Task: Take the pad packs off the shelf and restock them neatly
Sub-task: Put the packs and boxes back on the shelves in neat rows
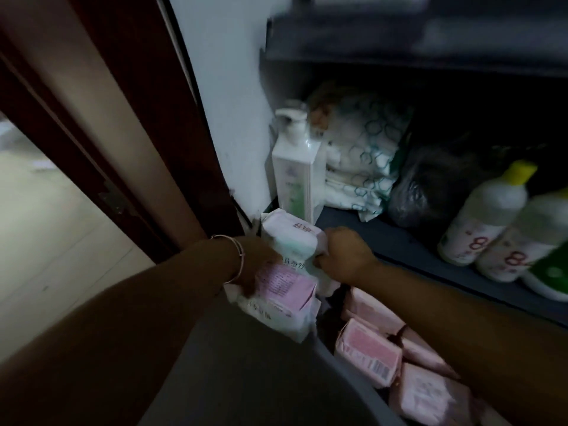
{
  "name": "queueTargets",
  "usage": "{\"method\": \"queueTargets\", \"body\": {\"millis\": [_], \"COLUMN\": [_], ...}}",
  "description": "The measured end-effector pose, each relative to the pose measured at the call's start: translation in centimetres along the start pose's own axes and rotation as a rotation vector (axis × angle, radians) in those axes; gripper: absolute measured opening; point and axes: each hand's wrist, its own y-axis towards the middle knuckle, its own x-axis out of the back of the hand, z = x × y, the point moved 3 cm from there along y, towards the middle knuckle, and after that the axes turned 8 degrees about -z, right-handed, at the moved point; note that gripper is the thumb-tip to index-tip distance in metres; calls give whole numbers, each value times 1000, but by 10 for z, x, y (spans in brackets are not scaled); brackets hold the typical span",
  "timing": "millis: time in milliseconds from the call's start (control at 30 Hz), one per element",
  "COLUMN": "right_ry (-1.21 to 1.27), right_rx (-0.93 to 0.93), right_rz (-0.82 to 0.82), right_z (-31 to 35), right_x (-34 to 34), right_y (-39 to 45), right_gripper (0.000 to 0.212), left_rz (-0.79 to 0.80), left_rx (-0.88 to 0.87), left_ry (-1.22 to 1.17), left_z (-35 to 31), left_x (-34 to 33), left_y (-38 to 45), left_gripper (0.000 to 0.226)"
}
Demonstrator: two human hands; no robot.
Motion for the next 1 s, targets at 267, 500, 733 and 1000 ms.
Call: {"method": "queueTargets", "body": {"millis": [267, 500, 733, 1000], "right_ry": [44, 66, 171, 97], "right_rx": [81, 135, 118, 88], "right_rz": [-246, -438, -583, -742], "right_z": [22, 42, 37, 14], "right_x": [166, 285, 373, 423], "right_y": [-51, -78, -93, -53], "right_gripper": [39, 36, 40, 40], "left_rz": [-254, -401, -562, -654], "left_rx": [43, 54, 77, 66], "left_ry": [-87, -65, -59, -85], "left_z": [-23, -31, -28, -15], "left_x": [146, 244, 324, 373], "left_y": [-99, -157, -176, -144], "left_gripper": [60, 59, 60, 60]}}
